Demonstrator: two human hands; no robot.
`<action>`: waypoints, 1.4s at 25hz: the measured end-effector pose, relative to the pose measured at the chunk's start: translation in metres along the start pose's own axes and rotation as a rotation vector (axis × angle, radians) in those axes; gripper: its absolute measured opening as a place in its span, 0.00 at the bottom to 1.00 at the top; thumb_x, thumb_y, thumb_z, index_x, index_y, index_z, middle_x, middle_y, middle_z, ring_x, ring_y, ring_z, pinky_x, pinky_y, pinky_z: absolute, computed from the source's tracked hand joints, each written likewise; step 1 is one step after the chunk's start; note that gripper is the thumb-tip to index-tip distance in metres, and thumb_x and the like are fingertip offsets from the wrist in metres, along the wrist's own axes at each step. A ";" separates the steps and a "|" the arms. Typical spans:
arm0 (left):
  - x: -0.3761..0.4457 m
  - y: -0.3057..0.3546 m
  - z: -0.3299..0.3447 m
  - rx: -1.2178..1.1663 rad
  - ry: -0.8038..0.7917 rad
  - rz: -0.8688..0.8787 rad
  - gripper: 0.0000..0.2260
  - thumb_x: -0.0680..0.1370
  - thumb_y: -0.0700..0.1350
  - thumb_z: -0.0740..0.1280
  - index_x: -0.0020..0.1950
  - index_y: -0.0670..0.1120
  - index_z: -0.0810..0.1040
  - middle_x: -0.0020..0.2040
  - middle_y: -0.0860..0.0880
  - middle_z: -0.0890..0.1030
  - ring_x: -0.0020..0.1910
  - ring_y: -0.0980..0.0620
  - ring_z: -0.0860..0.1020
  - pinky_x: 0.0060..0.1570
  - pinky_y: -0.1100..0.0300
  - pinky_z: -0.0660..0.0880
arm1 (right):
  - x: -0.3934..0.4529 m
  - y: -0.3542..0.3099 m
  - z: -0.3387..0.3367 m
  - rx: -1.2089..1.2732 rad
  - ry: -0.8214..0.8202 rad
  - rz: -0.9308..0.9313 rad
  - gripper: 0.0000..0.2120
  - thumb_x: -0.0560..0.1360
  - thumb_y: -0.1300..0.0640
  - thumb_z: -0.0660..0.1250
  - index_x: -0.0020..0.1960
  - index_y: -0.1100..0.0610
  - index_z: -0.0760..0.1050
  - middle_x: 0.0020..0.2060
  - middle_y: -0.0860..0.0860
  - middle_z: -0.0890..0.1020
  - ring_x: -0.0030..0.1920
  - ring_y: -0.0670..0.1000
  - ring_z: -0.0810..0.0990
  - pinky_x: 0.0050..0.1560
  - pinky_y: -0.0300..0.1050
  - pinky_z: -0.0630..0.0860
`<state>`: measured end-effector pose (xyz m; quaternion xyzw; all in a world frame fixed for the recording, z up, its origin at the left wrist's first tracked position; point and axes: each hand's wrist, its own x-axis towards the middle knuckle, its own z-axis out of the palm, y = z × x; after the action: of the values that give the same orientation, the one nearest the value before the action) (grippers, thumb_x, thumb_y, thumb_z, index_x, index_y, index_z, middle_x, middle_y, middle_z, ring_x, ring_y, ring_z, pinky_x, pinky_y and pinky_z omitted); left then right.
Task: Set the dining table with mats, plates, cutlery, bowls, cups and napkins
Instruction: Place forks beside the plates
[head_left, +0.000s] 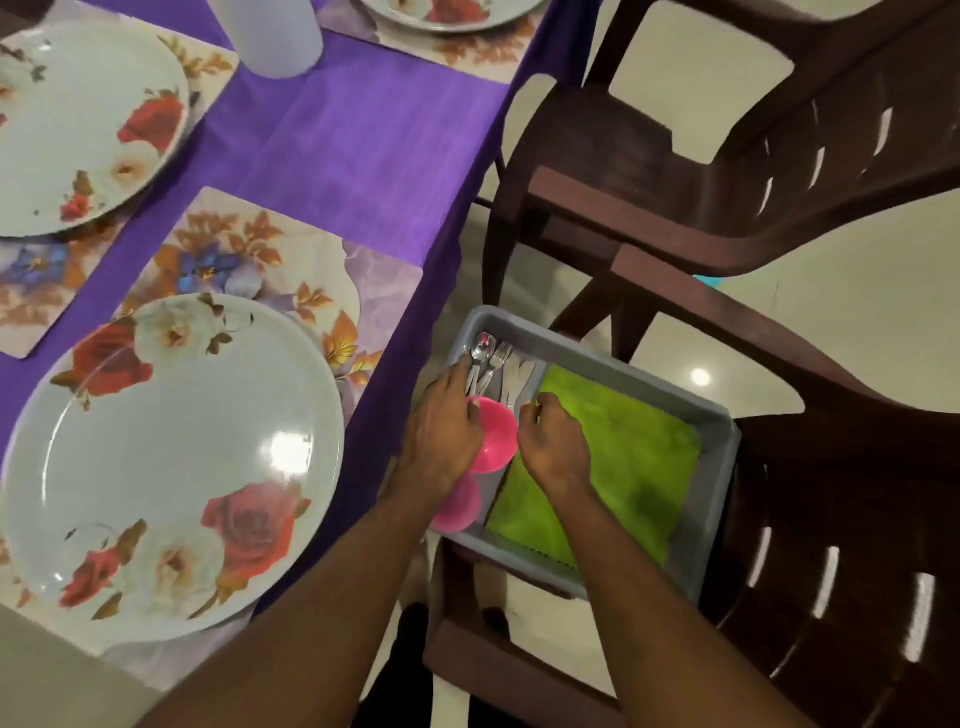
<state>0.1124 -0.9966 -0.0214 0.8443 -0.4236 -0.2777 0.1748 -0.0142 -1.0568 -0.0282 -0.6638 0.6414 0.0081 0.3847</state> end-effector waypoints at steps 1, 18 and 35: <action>0.009 -0.003 0.009 0.013 -0.005 -0.011 0.25 0.80 0.38 0.61 0.76 0.55 0.65 0.70 0.49 0.75 0.65 0.45 0.77 0.58 0.45 0.78 | 0.012 0.002 0.006 0.006 0.016 0.006 0.17 0.84 0.50 0.55 0.64 0.60 0.75 0.56 0.60 0.83 0.56 0.62 0.81 0.49 0.52 0.75; 0.075 -0.047 0.056 -0.238 0.258 -0.390 0.17 0.77 0.40 0.64 0.61 0.56 0.80 0.59 0.52 0.81 0.59 0.46 0.78 0.53 0.53 0.73 | 0.173 -0.031 0.098 0.031 0.011 0.261 0.11 0.77 0.63 0.66 0.58 0.62 0.81 0.56 0.61 0.84 0.58 0.61 0.82 0.54 0.50 0.78; 0.101 -0.048 0.055 -0.140 0.121 -0.466 0.18 0.77 0.39 0.66 0.63 0.56 0.80 0.65 0.49 0.77 0.67 0.43 0.73 0.63 0.45 0.70 | 0.178 -0.034 0.124 0.278 0.094 0.434 0.12 0.76 0.58 0.70 0.58 0.61 0.80 0.52 0.59 0.84 0.50 0.60 0.84 0.52 0.55 0.83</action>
<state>0.1574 -1.0537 -0.1223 0.9202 -0.1859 -0.2883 0.1888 0.1061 -1.1463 -0.1882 -0.4512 0.7809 -0.0287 0.4311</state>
